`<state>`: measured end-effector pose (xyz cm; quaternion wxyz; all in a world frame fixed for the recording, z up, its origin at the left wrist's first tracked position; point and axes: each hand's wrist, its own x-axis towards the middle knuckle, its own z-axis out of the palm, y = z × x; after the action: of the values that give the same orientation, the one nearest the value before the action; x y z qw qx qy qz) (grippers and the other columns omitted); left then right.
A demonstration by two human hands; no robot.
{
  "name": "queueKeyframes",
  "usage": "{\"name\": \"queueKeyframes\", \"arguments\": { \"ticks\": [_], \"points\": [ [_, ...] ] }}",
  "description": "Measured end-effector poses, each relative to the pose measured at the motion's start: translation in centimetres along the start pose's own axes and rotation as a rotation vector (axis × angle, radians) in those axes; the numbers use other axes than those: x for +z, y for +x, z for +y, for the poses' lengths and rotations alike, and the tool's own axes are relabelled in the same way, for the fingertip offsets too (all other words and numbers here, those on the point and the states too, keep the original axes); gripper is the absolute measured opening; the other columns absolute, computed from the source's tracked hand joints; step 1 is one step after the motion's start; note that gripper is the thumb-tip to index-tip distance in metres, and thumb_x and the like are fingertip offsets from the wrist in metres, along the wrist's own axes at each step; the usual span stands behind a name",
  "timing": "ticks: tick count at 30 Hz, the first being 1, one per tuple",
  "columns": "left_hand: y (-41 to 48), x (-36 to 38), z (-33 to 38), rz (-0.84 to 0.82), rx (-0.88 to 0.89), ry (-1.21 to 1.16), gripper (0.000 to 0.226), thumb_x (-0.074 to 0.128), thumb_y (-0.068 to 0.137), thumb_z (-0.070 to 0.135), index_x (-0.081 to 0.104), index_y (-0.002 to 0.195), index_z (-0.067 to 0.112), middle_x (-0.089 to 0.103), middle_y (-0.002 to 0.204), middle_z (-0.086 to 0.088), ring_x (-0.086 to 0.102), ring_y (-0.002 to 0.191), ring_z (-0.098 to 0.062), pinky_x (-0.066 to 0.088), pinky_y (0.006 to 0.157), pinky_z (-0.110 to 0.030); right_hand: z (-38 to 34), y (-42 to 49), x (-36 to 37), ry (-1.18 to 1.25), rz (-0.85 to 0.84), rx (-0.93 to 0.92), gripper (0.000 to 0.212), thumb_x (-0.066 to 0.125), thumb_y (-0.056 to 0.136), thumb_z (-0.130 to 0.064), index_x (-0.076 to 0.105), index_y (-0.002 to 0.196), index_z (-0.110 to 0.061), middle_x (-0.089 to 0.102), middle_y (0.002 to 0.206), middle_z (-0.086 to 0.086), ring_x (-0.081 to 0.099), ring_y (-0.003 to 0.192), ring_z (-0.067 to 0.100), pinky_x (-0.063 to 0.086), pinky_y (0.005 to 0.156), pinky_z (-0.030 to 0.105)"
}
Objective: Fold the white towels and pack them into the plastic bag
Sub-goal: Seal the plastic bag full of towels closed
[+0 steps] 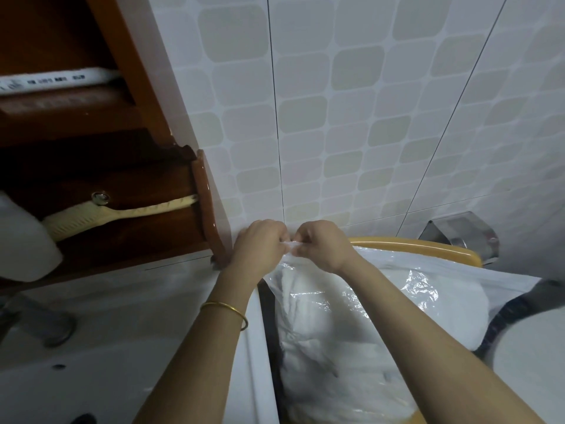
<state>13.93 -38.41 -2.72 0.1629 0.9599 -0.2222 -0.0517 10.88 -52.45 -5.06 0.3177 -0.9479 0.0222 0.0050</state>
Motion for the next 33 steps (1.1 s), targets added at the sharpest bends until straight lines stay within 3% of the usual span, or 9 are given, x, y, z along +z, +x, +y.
{"name": "queueKeyframes", "arguments": {
  "ticks": [5,9,12,16,19,23,25,28,33],
  "points": [
    [-0.1,0.8,0.3,0.084,0.013,0.036,0.010,0.056,0.093,0.024,0.058,0.083,0.022,0.064,0.095,0.000,0.056,0.096,-0.023,0.038,0.087,-0.034,-0.2,0.0,0.4,-0.017,0.075,-0.005,0.034,0.068,0.083,-0.027,0.044,0.059,-0.022,0.041,0.056,-0.009,0.043,0.066,0.020,0.027,0.050,0.026],
    [-0.1,1.3,0.4,0.159,0.014,0.066,0.015,0.056,0.091,0.015,0.052,0.080,0.024,0.064,0.095,0.000,0.056,0.095,-0.023,0.036,0.083,-0.031,-0.2,-0.2,0.7,0.003,0.132,-0.010,0.028,0.068,0.085,-0.034,0.060,0.070,-0.012,0.050,0.062,-0.004,0.047,0.067,0.020,0.032,0.057,0.031],
    [0.0,1.4,0.4,0.168,0.008,0.047,0.008,0.055,0.092,0.016,0.058,0.086,0.021,0.063,0.096,0.000,0.056,0.095,-0.023,0.036,0.081,-0.031,-0.3,-0.1,0.3,-0.024,0.062,-0.008,0.031,0.065,0.087,-0.032,0.049,0.063,-0.021,0.049,0.064,-0.004,0.047,0.070,0.021,0.033,0.059,0.030],
    [0.1,1.3,-0.2,0.143,0.025,0.047,0.014,0.055,0.091,0.018,0.065,0.101,0.017,0.062,0.104,-0.003,0.055,0.101,-0.024,0.044,0.083,-0.035,0.8,-0.4,-0.9,-0.086,-0.001,0.037,0.011,0.063,0.083,-0.021,0.060,0.085,-0.011,0.061,0.088,0.004,0.056,0.087,0.024,0.043,0.072,0.033],
    [0.4,1.0,0.2,0.089,0.037,0.023,0.018,0.060,0.087,0.020,0.065,0.104,0.021,0.059,0.108,-0.001,0.051,0.107,-0.023,0.046,0.085,-0.034,1.4,-1.0,-1.3,-0.056,0.002,0.045,0.011,0.063,0.084,-0.019,0.054,0.078,-0.017,0.056,0.081,0.001,0.051,0.080,0.021,0.040,0.069,0.032],
    [0.8,0.7,1.6,0.015,0.052,0.038,0.007,0.062,0.085,0.020,0.064,0.092,0.019,0.062,0.102,-0.002,0.054,0.101,-0.024,0.046,0.084,-0.037,1.5,-0.9,-1.0,-0.001,0.034,0.045,0.007,0.065,0.082,-0.016,0.063,0.085,-0.010,0.060,0.083,0.002,0.051,0.078,0.018,0.037,0.064,0.029],
    [0.9,0.8,1.6,0.010,0.047,0.024,0.007,0.061,0.086,0.017,0.064,0.091,0.018,0.062,0.102,-0.003,0.055,0.100,-0.024,0.047,0.084,-0.037,1.8,-0.9,-1.1,-0.001,0.052,0.060,0.006,0.067,0.081,-0.018,0.061,0.079,-0.016,0.056,0.076,-0.004,0.049,0.076,0.017,0.033,0.061,0.027],
    [0.9,1.0,1.5,0.012,0.059,-0.015,0.010,0.061,0.085,0.018,0.066,0.094,0.019,0.062,0.103,-0.003,0.054,0.102,-0.023,0.046,0.085,-0.037,2.0,-0.8,-1.1,-0.006,0.063,0.060,0.026,0.067,0.080,-0.020,0.048,0.063,-0.024,0.045,0.062,-0.012,0.046,0.070,0.017,0.029,0.052,0.022],
    [1.0,1.7,1.5,0.046,0.091,-0.001,0.006,0.059,0.088,0.019,0.065,0.092,0.019,0.062,0.102,-0.001,0.051,0.103,-0.023,0.045,0.086,-0.037,2.1,-0.9,-0.6,-0.002,0.118,0.028,0.015,0.067,0.081,-0.021,0.056,0.071,-0.019,0.046,0.060,-0.013,0.047,0.069,0.017,0.029,0.059,0.027]
  ]
}}
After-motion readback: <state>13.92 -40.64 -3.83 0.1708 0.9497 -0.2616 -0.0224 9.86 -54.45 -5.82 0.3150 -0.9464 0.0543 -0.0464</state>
